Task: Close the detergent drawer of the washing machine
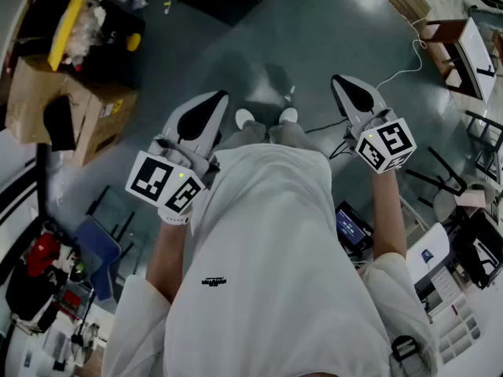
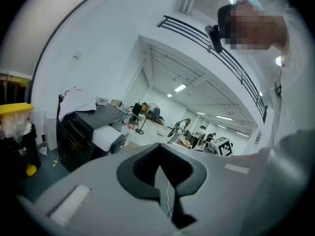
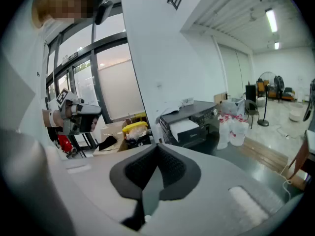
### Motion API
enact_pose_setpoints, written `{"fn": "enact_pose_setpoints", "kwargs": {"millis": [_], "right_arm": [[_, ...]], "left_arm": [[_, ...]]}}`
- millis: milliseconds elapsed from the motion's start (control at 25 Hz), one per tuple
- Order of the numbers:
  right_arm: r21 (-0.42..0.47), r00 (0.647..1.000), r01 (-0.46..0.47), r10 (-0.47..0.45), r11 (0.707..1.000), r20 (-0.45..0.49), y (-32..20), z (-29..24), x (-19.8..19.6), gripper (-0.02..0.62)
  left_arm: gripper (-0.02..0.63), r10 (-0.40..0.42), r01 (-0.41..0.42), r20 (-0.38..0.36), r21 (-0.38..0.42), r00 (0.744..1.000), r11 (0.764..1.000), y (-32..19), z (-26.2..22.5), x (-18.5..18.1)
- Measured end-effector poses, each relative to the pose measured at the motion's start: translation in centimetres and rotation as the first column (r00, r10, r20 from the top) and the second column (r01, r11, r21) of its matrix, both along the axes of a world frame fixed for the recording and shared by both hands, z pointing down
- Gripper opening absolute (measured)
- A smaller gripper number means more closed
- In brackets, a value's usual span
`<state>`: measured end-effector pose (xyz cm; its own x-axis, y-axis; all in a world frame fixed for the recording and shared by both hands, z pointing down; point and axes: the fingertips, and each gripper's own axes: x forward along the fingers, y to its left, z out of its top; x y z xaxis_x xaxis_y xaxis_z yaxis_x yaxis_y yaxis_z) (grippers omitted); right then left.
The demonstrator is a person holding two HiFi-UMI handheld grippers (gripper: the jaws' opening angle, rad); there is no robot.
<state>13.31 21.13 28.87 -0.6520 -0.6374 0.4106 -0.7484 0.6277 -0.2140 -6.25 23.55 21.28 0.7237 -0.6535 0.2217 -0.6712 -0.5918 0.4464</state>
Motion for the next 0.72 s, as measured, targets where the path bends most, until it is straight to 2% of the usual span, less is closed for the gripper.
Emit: {"fn": "enact_pose_setpoints", "kwargs": {"millis": [160,320,560,720], "right_arm": [[0.092,1.000,0.011,-0.009,0.996,-0.021,4.2,-5.3,-0.2,0.003],[0.155,0.998,-0.031,0.038,0.987,-0.041,7.8,-8.8,0.9,0.003],[0.166,0.991,-0.121,0.128,0.979,-0.030,13.8,-10.9,3.6,-0.006],[0.168,0.991,-0.109,0.120,0.980,-0.054,17.1,-10.1,5.8,0.040]], "left_arm": [[0.017,0.024,-0.024,-0.003,0.037,1.000,0.999,2.2,-1.3,3.8],[0.017,0.063,-0.063,-0.003,0.065,0.998,0.996,4.3,-2.7,6.8],[0.017,0.103,-0.104,0.006,0.060,0.995,0.993,9.8,-3.2,10.7],[0.017,0.082,-0.083,0.021,0.049,0.996,0.995,13.3,-3.1,12.8]]}}
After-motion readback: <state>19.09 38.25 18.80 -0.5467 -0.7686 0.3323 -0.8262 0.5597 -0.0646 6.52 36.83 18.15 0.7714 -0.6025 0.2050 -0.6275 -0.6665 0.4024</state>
